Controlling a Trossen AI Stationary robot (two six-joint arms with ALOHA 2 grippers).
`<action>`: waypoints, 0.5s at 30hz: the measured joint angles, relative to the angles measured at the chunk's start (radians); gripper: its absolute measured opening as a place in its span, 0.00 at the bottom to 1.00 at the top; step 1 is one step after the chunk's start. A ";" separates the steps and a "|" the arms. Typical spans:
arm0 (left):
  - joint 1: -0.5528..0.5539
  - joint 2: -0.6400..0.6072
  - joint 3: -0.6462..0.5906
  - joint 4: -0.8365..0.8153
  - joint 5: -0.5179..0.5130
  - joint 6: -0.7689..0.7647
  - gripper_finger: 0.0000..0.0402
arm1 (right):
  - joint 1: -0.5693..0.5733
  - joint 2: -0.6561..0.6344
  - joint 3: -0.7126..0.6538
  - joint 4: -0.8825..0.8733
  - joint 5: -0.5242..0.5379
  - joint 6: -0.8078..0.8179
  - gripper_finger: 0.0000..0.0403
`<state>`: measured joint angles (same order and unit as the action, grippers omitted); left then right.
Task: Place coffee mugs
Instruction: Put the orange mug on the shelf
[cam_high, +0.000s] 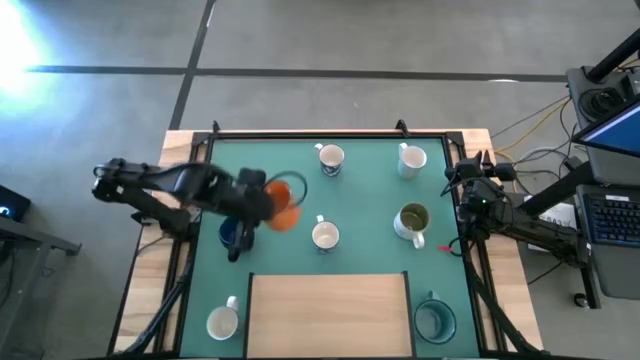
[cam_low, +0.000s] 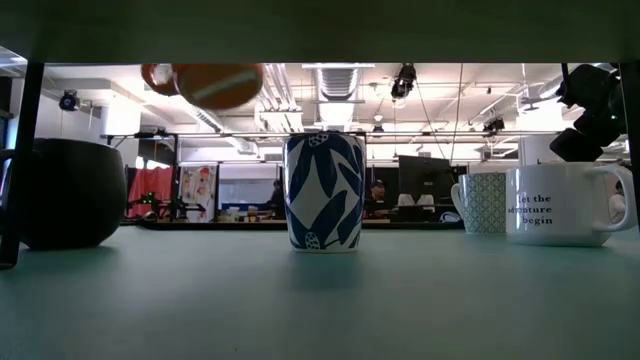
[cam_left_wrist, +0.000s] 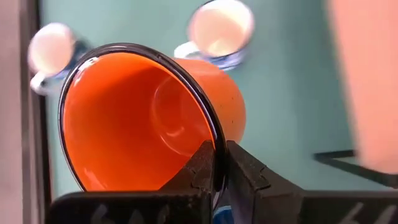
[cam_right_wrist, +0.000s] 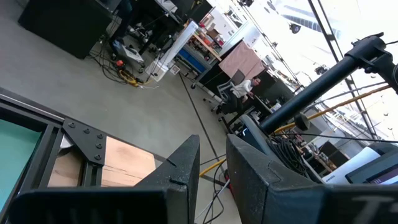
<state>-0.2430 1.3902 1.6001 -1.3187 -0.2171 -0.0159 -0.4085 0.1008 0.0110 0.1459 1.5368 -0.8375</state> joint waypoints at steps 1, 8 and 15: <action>-0.031 0.004 0.006 0.004 -0.008 -0.002 0.01 | 0.000 0.000 0.000 0.000 0.000 0.000 0.17; -0.179 0.066 0.052 0.003 -0.055 -0.014 0.01 | 0.000 0.000 0.000 0.000 0.000 0.000 0.17; -0.262 0.159 0.186 -0.020 -0.052 -0.050 0.02 | 0.000 0.000 0.000 0.000 0.000 0.000 0.17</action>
<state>-0.5045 1.5491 1.7864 -1.3390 -0.2692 -0.0662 -0.4088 0.1006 0.0109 0.1459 1.5371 -0.8375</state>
